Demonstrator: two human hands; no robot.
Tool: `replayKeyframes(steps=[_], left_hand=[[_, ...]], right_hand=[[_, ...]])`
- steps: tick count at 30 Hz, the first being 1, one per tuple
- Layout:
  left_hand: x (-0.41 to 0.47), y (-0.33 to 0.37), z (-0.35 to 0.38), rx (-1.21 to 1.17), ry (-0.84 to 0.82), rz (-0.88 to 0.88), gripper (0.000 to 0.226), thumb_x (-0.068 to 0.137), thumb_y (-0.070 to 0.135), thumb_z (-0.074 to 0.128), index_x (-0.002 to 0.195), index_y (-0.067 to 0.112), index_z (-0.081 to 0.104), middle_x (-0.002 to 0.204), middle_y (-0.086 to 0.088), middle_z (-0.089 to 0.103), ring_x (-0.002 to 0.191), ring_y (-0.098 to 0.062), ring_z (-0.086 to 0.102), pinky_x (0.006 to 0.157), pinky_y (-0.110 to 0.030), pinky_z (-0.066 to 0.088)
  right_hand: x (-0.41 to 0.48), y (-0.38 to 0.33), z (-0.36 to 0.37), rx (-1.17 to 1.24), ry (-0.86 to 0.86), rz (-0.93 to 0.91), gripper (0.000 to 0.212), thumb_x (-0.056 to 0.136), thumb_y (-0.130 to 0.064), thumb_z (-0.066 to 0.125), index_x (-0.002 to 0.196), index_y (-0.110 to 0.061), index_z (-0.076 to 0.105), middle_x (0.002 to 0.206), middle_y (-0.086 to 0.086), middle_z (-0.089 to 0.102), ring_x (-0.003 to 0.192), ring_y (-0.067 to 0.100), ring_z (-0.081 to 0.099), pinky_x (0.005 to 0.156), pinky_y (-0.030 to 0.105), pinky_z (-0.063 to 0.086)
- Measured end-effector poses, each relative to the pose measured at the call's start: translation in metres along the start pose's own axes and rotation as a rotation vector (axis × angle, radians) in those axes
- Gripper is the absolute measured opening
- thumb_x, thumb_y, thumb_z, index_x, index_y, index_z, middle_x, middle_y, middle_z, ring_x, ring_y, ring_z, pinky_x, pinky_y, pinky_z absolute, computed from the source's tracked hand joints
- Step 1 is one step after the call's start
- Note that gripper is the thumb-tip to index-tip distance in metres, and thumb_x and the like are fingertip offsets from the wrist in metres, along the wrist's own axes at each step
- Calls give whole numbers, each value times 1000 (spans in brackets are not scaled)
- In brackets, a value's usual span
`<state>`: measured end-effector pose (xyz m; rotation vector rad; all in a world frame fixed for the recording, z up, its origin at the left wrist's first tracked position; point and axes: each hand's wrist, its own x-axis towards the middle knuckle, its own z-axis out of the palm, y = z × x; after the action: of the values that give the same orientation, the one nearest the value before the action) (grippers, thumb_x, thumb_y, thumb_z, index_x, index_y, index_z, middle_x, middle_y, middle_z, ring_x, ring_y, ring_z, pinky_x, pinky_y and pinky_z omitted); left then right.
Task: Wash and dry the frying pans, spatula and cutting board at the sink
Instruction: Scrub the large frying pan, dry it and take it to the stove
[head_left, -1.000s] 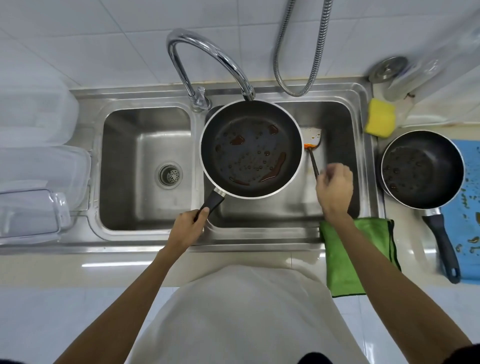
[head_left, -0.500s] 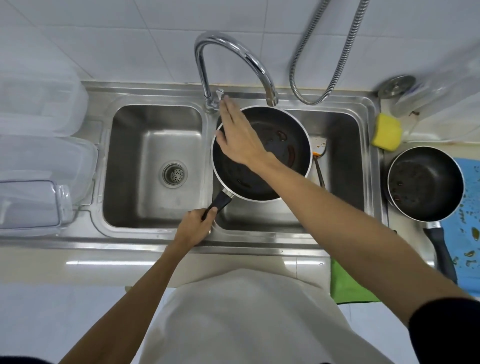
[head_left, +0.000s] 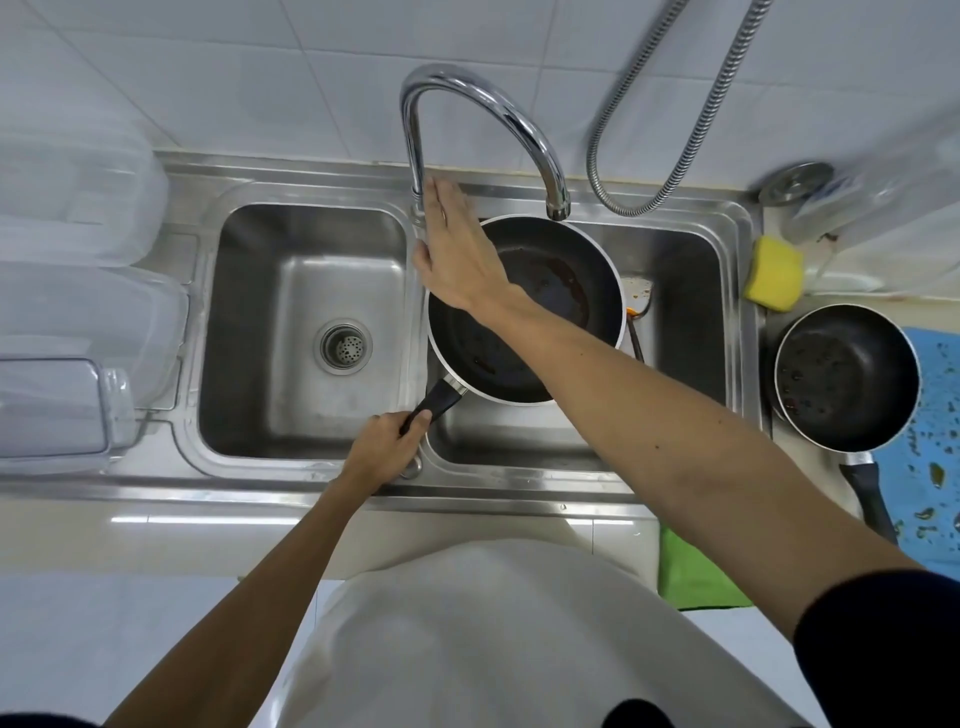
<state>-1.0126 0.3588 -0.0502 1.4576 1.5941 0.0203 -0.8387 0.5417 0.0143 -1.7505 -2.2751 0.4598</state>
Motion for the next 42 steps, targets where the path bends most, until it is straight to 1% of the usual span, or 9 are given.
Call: replayKeyframes(steps=[5, 7, 11, 15, 17, 21, 26, 34, 42], left_hand=[[0, -2, -2, 11, -15, -10, 45, 103, 46, 44, 76, 16, 64, 61, -2, 67, 59, -16, 65, 57, -23, 43], [-1, -1, -3, 31, -22, -6, 46, 102, 48, 46, 72, 17, 61, 61, -1, 66, 59, -16, 64, 55, -22, 41], [-2, -1, -5, 20, -46, -33, 47, 97, 52, 54, 70, 14, 62, 64, -5, 68, 59, -18, 65, 57, -23, 45], [-6, 0, -10, 45, -48, -20, 40, 96, 48, 57, 69, 20, 62, 59, 8, 63, 56, -7, 61, 53, -9, 36], [-8, 1, -13, 73, -33, -5, 39, 97, 47, 57, 64, 25, 58, 55, 14, 59, 53, -4, 57, 49, -8, 35], [-11, -1, -17, 114, -33, 3, 41, 96, 51, 56, 66, 24, 59, 57, 13, 58, 54, -5, 57, 50, -10, 31], [-19, -10, -23, 163, 16, -21, 44, 94, 55, 57, 63, 23, 52, 57, 6, 54, 53, -9, 52, 50, -25, 33], [-27, -13, -24, 99, 47, -3, 47, 93, 53, 59, 58, 24, 46, 54, 6, 49, 50, -8, 48, 49, -24, 32], [-35, -15, -24, 106, 53, -14, 46, 93, 58, 56, 60, 26, 52, 58, 3, 58, 55, -11, 55, 52, -26, 35]], right_hand=[[-12, -2, 7, -45, 0, -22, 68, 100, -26, 43, 153, 10, 22, 160, 29, 24, 150, 40, 23, 125, 44, 17], [-14, -3, 8, -64, -2, -31, 68, 100, -26, 42, 154, 9, 20, 162, 28, 21, 151, 39, 21, 125, 43, 15], [-16, -2, 8, -66, -20, -31, 69, 102, -27, 40, 156, 8, 15, 164, 28, 16, 153, 38, 15, 125, 41, 10], [-17, -1, 8, -49, -16, -33, 69, 102, -27, 42, 156, 8, 16, 164, 27, 16, 153, 38, 15, 125, 41, 9], [-17, -1, 9, -51, -22, -33, 70, 102, -27, 43, 156, 8, 16, 164, 27, 16, 153, 38, 15, 125, 41, 9], [-16, -2, 10, -59, -29, -25, 71, 102, -28, 43, 156, 7, 15, 164, 27, 16, 153, 38, 15, 127, 43, 12], [-15, -5, 8, -59, -35, -6, 71, 101, -28, 44, 156, 7, 15, 163, 27, 17, 153, 38, 16, 127, 45, 14], [-17, -13, 9, -80, -49, 20, 71, 103, -31, 41, 157, 6, 12, 164, 27, 15, 154, 36, 12, 127, 43, 8], [-21, -12, 10, -65, -56, 17, 75, 101, -31, 44, 157, 6, 10, 165, 26, 12, 155, 36, 9, 127, 45, 11]])
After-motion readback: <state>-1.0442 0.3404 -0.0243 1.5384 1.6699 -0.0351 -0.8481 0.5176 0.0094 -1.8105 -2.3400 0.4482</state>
